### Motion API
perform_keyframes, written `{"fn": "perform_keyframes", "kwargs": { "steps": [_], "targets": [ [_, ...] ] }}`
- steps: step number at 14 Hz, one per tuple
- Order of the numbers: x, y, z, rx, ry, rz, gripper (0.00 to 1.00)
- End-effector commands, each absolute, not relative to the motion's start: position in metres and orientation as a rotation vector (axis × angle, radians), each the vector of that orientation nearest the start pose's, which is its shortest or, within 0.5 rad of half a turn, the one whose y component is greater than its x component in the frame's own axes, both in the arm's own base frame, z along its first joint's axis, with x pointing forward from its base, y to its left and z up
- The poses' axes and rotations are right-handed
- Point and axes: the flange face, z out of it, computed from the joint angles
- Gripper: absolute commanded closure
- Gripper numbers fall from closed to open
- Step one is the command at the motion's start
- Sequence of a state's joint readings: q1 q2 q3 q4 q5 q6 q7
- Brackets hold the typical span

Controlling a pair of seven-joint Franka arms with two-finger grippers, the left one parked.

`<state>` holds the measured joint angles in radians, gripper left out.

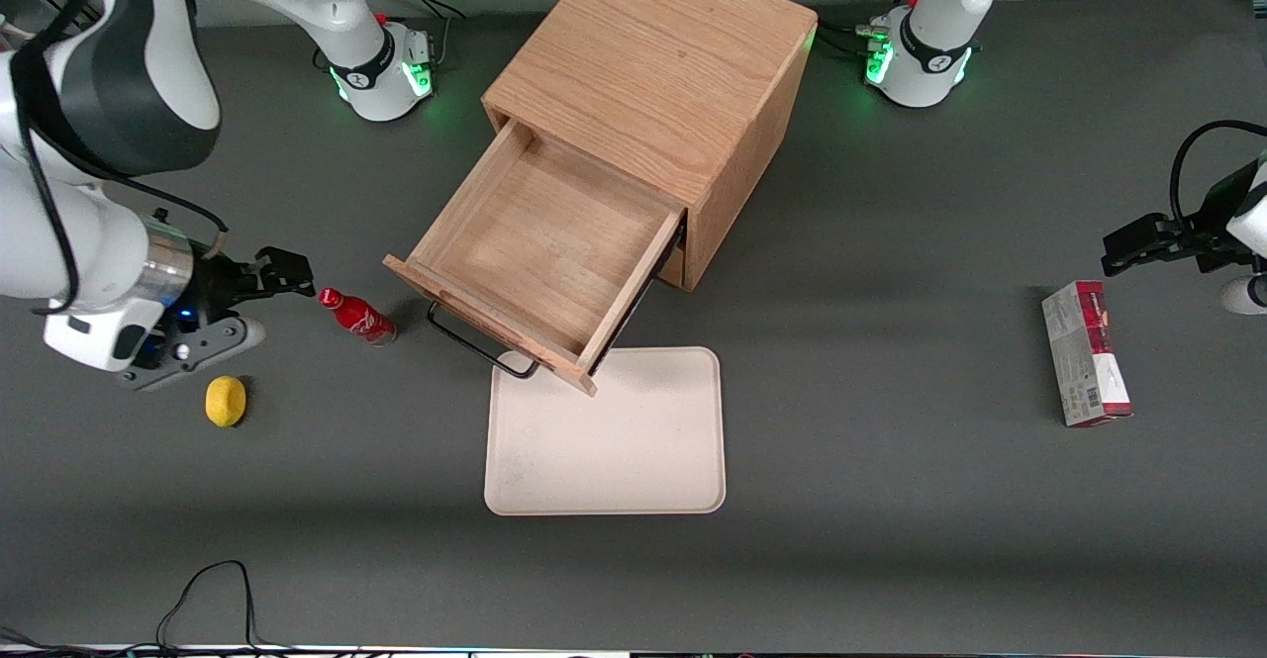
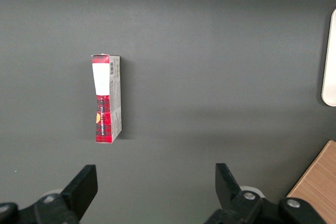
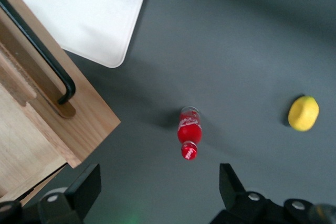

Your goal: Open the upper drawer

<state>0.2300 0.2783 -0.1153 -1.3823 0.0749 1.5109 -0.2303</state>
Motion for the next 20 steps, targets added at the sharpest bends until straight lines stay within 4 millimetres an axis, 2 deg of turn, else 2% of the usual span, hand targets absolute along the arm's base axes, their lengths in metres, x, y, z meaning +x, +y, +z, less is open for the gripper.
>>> {"fn": "perform_keyframes", "kwargs": {
  "steps": [1, 7, 9, 12, 14, 15, 17, 20],
  "targets": [
    [0.605, 0.075, 0.559, -3.077, -0.370, 0.224, 0.00],
    [0.603, 0.074, 0.574, -3.082, -0.296, 0.194, 0.00],
    [0.601, 0.067, 0.579, -3.080, -0.188, 0.183, 0.00],
    [0.597, 0.061, 0.590, -3.077, -0.190, 0.159, 0.00],
    [0.592, 0.039, 0.591, -3.070, -0.141, 0.181, 0.00],
    [0.589, 0.042, 0.591, -3.063, -0.154, 0.192, 0.00],
    [0.575, 0.042, 0.593, -3.058, -0.162, 0.197, 0.00],
    [0.534, 0.043, 0.602, -3.056, -0.182, 0.119, 0.00]
  ]
}}
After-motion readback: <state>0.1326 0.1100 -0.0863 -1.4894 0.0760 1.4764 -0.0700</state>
